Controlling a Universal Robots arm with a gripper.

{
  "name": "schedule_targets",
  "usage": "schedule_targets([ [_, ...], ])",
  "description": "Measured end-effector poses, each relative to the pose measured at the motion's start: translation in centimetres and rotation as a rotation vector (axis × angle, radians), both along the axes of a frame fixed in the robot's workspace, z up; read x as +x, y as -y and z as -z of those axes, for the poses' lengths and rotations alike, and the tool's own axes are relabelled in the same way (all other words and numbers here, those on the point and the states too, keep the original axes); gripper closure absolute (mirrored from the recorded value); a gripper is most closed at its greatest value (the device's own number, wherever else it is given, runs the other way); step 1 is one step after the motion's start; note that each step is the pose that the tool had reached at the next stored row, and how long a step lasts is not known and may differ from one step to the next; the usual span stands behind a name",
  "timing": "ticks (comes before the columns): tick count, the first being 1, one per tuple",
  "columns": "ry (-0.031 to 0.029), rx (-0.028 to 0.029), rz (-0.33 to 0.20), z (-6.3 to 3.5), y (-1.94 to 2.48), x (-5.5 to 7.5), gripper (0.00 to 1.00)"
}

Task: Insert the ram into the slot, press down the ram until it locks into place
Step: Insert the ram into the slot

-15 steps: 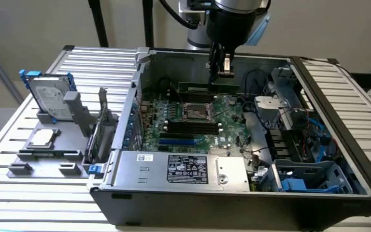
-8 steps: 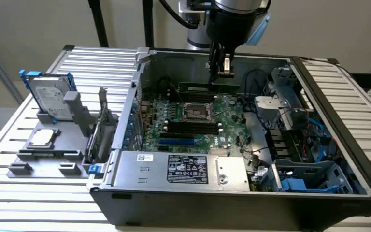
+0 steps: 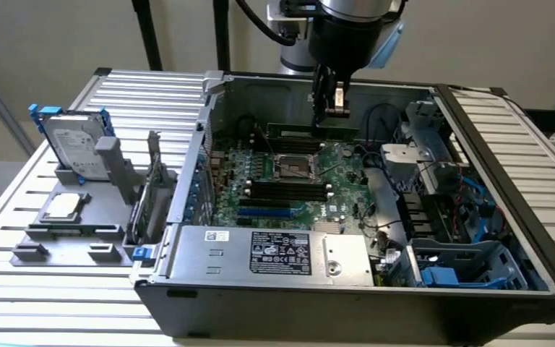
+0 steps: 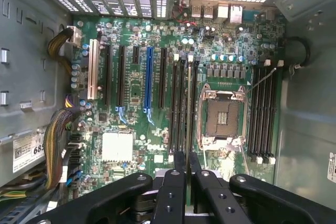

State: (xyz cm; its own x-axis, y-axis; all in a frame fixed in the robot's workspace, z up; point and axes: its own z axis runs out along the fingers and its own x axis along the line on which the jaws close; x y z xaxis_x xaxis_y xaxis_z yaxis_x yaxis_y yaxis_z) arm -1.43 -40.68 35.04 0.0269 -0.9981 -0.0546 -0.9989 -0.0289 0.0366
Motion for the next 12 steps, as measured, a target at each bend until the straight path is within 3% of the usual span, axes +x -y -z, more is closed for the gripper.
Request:
schedule_targets([
  [12,0.0002,-0.0001,0.0,2.11,-0.01,-1.1,0.87],
])
